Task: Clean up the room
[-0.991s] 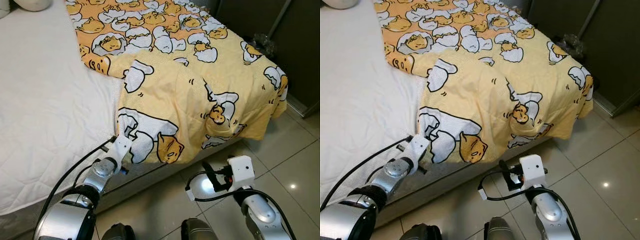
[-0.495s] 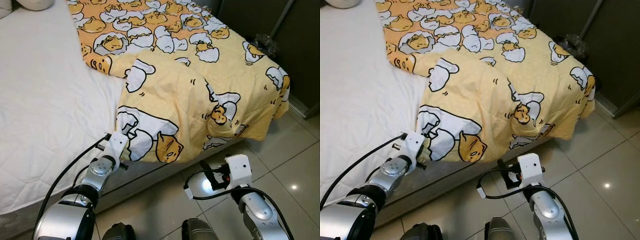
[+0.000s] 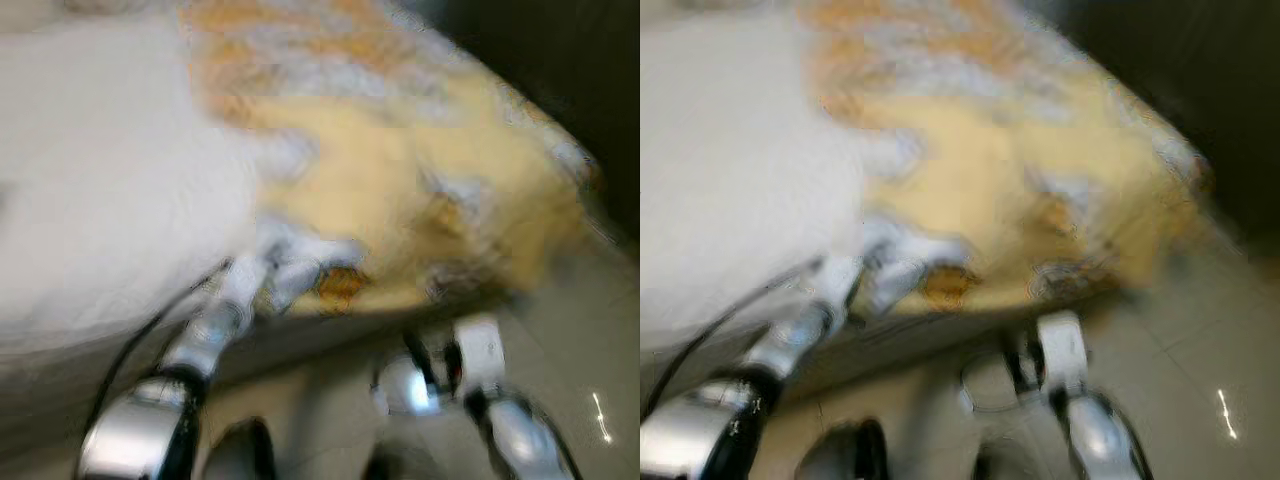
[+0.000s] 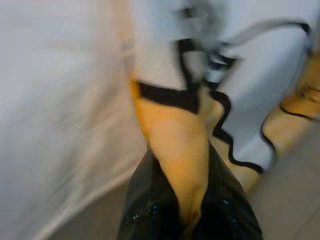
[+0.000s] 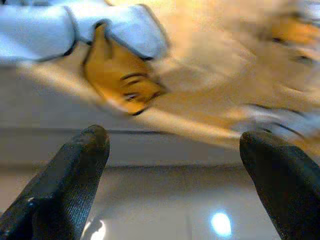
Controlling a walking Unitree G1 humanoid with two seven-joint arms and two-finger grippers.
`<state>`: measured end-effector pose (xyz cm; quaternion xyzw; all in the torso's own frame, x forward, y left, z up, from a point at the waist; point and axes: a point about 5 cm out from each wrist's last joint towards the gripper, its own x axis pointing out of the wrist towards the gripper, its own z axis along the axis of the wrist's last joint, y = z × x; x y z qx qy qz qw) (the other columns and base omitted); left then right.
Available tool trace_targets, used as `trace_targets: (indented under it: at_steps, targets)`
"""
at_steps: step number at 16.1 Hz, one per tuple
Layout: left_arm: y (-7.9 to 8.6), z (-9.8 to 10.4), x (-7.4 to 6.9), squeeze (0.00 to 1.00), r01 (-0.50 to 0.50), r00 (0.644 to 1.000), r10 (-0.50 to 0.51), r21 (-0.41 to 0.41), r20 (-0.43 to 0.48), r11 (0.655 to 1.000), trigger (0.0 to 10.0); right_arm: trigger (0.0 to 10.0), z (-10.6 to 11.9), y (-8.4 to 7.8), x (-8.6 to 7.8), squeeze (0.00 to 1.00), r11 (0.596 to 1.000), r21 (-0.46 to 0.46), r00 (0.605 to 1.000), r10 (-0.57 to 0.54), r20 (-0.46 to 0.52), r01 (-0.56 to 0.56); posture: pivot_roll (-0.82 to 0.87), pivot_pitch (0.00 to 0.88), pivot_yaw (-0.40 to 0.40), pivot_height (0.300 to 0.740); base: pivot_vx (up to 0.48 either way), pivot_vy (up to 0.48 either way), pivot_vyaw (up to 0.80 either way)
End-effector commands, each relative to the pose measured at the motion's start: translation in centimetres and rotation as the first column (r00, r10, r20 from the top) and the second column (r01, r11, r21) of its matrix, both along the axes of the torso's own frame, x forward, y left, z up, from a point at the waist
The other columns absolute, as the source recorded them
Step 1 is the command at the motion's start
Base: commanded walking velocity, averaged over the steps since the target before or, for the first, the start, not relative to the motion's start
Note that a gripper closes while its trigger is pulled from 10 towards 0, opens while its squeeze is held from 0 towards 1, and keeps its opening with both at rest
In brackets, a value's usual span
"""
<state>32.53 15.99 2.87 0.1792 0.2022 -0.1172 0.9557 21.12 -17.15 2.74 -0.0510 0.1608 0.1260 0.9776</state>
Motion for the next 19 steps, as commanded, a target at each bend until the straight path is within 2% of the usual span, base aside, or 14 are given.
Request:
trace_targets:
  at_steps: [1,3,6,8,9,11,12,13,15,16,17,18,19]
  targets:
    - [1.0,-1.7,-1.4,0.00,-0.017,0.997,0.020,0.031,-0.080,0.999,10.0,10.0,0.7,-0.1,0.6,0.00,1.000,-0.006,0.999,-0.005,0.034,0.005,-0.29,0.085,0.014,0.714,0.000,0.000,0.00]
    - [-0.7,-3.5,-3.0,0.00,0.085,0.986,-0.074,0.071,-0.147,0.994,10.0,10.0,0.7,0.0,0.6,0.00,1.000,-0.006,0.999,0.001,0.032,-0.001,-0.29,0.089,0.015,0.714,0.000,0.000,0.00]
    - [-2.0,-4.6,-4.3,0.00,0.142,0.974,-0.127,0.067,-0.189,0.988,10.0,10.0,0.7,0.0,0.5,0.00,1.000,-0.006,1.000,0.001,0.030,-0.001,-0.29,0.091,0.014,0.714,0.000,0.000,0.00]
    - [-4.9,-6.3,-6.4,0.00,0.250,0.936,-0.233,0.031,-0.264,0.968,10.0,10.0,0.6,0.1,0.4,0.00,1.000,-0.005,1.000,0.010,0.023,-0.009,-0.30,0.095,0.014,0.714,0.000,0.000,0.00]
    - [-5.8,-6.7,-7.1,0.00,0.283,0.921,-0.267,0.014,-0.284,0.959,10.0,10.0,0.6,0.2,0.4,0.00,1.000,-0.005,1.000,0.012,0.022,-0.012,-0.30,0.096,0.014,0.714,0.000,0.000,0.00]
    - [-8.5,-8.1,-9.5,0.00,0.353,0.856,-0.360,-0.089,-0.370,0.931,10.0,10.0,0.5,0.1,0.4,0.00,1.000,-0.007,1.000,0.014,0.020,-0.014,-0.31,0.097,0.014,0.714,0.000,0.000,0.00]
    - [-9.3,-8.7,-10.9,0.00,0.373,0.823,-0.390,-0.125,-0.413,0.920,10.0,10.0,0.5,-0.1,0.3,0.00,1.000,-0.010,1.000,0.014,0.017,-0.014,-0.31,0.097,0.013,0.714,0.000,0.000,0.00]
    - [-9.6,-9.1,-11.5,0.00,0.375,0.812,-0.393,-0.130,-0.431,0.918,10.0,10.0,0.5,-0.3,0.1,0.00,1.000,-0.013,1.000,0.015,0.014,-0.014,-0.31,0.098,0.011,0.714,0.000,0.000,0.00]
    - [-9.8,-9.3,-11.8,0.00,0.393,0.808,-0.396,-0.100,-0.436,0.914,10.0,10.0,0.4,-0.3,0.1,0.00,1.000,-0.015,1.000,0.019,0.007,-0.018,-0.31,0.102,0.004,0.714,0.000,0.000,0.00]
    - [-9.7,-9.5,-12.1,0.00,0.430,0.790,-0.412,-0.070,-0.454,0.900,10.0,10.0,0.3,-0.2,0.0,0.00,1.000,-0.016,1.000,0.027,0.002,-0.027,-0.30,0.102,0.002,0.714,0.000,0.000,0.00]
    - [-9.2,-10.0,-12.9,0.00,0.480,0.756,-0.429,-0.026,-0.495,0.877,10.0,10.0,0.3,-0.1,0.0,0.00,0.999,-0.016,0.999,0.035,0.000,-0.035,-0.30,0.102,0.002,0.714,0.000,0.000,0.00]
    - [-8.8,-10.7,-13.9,0.00,0.493,0.727,-0.424,-0.019,-0.540,0.870,10.0,10.0,0.3,-0.1,0.0,0.00,0.999,-0.017,0.999,0.040,-0.002,-0.040,-0.30,0.102,0.002,0.714,0.000,0.000,0.00]
    - [-8.7,-10.9,-14.4,0.00,0.481,0.714,-0.415,-0.036,-0.564,0.876,10.0,10.0,0.3,-0.1,0.0,0.00,0.999,-0.017,0.999,0.041,-0.003,-0.041,-0.30,0.102,0.002,0.714,0.000,0.000,0.00]
